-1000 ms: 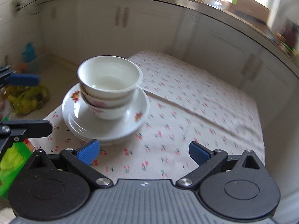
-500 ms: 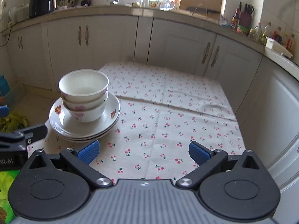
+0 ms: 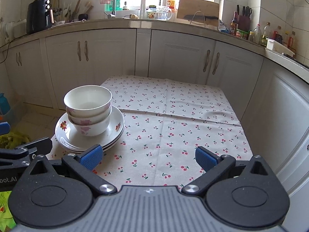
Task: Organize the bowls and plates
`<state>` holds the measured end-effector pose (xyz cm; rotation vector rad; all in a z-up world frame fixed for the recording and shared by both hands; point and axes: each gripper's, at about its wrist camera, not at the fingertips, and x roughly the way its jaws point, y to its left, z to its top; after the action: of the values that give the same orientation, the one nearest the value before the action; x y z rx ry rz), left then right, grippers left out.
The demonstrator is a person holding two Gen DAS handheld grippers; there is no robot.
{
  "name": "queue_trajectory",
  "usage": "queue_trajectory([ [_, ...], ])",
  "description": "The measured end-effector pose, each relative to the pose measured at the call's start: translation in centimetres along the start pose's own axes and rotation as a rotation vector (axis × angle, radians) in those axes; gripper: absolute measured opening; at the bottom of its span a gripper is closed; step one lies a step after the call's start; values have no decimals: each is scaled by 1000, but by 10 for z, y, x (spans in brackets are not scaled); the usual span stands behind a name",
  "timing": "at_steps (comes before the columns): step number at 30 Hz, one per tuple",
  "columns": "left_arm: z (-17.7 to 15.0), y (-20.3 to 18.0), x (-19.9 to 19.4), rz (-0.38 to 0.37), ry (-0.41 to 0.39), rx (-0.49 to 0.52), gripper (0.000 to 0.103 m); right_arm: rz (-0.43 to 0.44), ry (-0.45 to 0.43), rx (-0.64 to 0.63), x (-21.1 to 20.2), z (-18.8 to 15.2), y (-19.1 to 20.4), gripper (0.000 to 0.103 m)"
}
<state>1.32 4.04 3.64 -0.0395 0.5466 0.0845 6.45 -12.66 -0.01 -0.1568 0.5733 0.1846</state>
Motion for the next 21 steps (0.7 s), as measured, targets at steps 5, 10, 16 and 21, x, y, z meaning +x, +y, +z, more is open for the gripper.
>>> queue_trajectory([
  [5,2,0,-3,3,-12,2,102,-5,-19,-1,-4,1,0,103],
  [10,2,0,-5,7,-18,1,102,-7,-25,1,-6,2,1,103],
  [16,2,0,-5,9,-20,2,102,-13,-26,5,-7,2,2,103],
  [21,2,-1,-5,10,-19,8,102,-20,-29,3,-7,3,3,103],
])
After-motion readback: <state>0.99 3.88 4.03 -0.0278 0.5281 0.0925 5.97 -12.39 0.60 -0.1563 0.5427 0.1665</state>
